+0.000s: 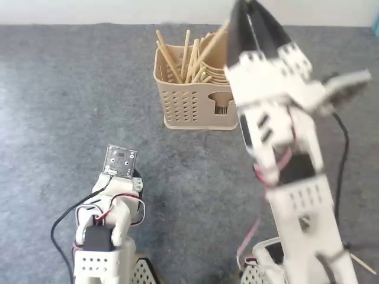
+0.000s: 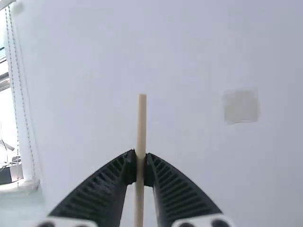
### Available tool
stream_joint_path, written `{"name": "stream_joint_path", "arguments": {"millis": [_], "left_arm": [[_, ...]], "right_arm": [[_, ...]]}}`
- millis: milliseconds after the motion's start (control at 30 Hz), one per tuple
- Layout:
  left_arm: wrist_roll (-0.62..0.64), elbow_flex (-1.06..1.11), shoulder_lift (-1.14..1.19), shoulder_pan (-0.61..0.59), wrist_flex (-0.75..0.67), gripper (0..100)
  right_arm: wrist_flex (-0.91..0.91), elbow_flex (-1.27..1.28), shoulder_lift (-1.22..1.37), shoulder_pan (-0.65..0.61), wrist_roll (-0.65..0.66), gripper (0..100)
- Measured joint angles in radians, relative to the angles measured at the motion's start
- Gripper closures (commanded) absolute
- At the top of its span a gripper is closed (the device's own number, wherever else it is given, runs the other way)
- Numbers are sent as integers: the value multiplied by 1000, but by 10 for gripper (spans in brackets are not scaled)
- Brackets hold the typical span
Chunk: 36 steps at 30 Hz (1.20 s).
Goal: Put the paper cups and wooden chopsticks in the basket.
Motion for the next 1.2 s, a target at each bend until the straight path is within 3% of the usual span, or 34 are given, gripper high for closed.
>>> {"name": "stream_joint_path", "arguments": {"millis": [233,467,700,833,967,1200], "left_arm": [[0,0,0,0,0,987],[0,0,0,0,0,987],[0,0,0,0,0,987],[0,0,0,0,0,987],[0,0,0,0,0,987],[0,0,0,0,0,987]], "right_arm": [[-6,-282,388,-20,0,986],[115,-368,548,-58,69,814],[276,-374,511,-61,89,916],[496,-374,344,-66,89,993],[793,-376,112,-49,89,991],[1289,-390,-138,140,89,991]]}}
